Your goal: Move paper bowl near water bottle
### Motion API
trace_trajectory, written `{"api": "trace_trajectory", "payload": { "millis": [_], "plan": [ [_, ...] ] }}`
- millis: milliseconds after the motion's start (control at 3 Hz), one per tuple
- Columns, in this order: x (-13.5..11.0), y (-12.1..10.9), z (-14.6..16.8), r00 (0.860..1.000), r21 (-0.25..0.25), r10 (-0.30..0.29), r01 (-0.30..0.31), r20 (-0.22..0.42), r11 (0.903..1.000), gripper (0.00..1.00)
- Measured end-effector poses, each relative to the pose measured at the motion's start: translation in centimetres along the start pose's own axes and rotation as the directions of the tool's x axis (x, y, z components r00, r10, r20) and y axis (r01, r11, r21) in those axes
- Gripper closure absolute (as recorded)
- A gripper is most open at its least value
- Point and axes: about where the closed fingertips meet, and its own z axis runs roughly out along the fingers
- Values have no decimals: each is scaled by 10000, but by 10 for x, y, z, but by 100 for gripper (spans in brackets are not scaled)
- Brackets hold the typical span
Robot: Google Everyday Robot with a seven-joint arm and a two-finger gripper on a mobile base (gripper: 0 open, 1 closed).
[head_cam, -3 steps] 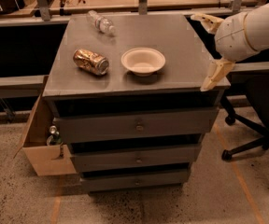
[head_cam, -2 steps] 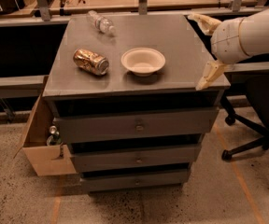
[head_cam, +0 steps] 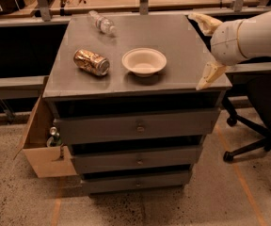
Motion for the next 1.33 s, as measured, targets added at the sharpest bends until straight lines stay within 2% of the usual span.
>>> {"api": "trace_trajectory", "payload": {
  "millis": [333,667,1000,1333],
  "plan": [
    [5,-13,12,9983,1105,-586,582,9,9922,0],
    [3,-29,18,9887,2089,-1499,1458,42,9670,0],
    [-5,-40,36,9686,2776,-2321,1995,896,9397,18],
    [-5,-25,67,9298,2262,-2932,2434,2224,9432,48]
  ]
}}
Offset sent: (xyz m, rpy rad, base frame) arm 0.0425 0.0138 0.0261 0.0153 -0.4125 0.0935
